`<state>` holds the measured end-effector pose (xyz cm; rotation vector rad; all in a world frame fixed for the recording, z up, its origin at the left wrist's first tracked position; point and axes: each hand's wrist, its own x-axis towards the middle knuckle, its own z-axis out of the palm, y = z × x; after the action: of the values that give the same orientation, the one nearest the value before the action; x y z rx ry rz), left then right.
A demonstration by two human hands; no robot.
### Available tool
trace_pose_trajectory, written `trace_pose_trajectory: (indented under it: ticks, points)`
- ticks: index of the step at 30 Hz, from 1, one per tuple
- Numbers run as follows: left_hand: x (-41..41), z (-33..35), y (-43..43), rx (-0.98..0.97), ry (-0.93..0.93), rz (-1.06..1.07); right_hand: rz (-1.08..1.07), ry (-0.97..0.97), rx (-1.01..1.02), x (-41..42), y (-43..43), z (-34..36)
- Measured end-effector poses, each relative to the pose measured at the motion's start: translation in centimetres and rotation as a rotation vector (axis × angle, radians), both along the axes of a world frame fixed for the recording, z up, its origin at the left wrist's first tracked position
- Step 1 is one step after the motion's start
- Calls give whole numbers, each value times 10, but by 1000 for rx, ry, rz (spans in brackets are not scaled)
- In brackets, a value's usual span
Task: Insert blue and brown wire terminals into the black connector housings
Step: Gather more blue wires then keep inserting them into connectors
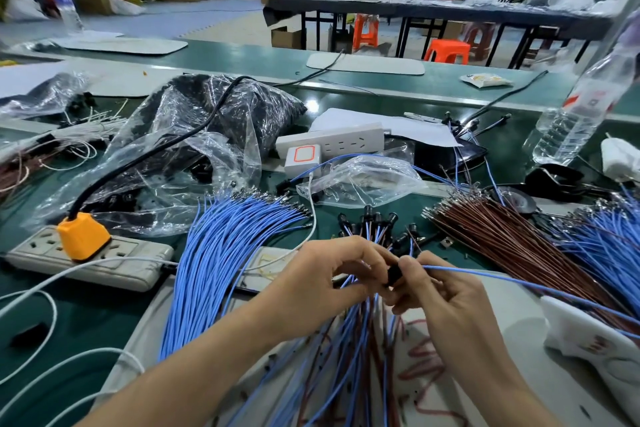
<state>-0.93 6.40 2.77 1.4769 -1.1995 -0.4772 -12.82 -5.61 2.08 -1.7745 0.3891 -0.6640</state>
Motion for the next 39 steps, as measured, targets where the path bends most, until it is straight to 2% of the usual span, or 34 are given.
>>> trace_pose_trajectory:
  ticks: [7, 10, 12, 14, 17, 19, 22, 23, 25, 27, 28, 30, 32, 35, 39]
  points:
    - [3, -2, -2, -11, -24, 51, 61, -69, 75, 1, 0, 0]
    - [4, -1, 0, 24, -201, 134, -11, -166, 147, 1, -6, 4]
    - [10, 0, 2, 44, -302, 293, -107, -286, 307, -1, -16, 9]
    - [21, 4, 4, 46, -272, 553, -191, -404, 472, -3, -28, 14]
    - [37, 5, 6, 55, -170, 929, -295, -510, 585, -8, -42, 20]
    - [44, 6, 6, 97, -95, 1084, -347, -536, 596, -10, -46, 21]
    - [46, 6, 6, 145, 38, 1156, -376, -540, 549, -11, -42, 20]
    - [44, 6, 6, 155, 8, 1174, -387, -536, 498, -11, -40, 20]
    - [38, 9, 6, 126, -192, 1202, -406, -510, 287, -12, -35, 22]
    - [25, 14, 4, -58, -437, 1100, -375, -444, 4, -12, -24, 20]
    - [17, 15, 2, -171, -510, 928, -337, -404, -111, -11, -18, 17]
    - [-1, 15, -2, -239, -488, 476, -263, -353, -312, -8, -4, 11]
    - [-10, 10, -5, -161, -438, 221, -223, -340, -460, -5, 6, 4]
    - [-8, 4, -9, -132, -345, 168, -192, -350, -504, -4, 10, -1]
    - [-4, 3, -8, -140, -253, 150, -154, -348, -420, -3, 11, -2]
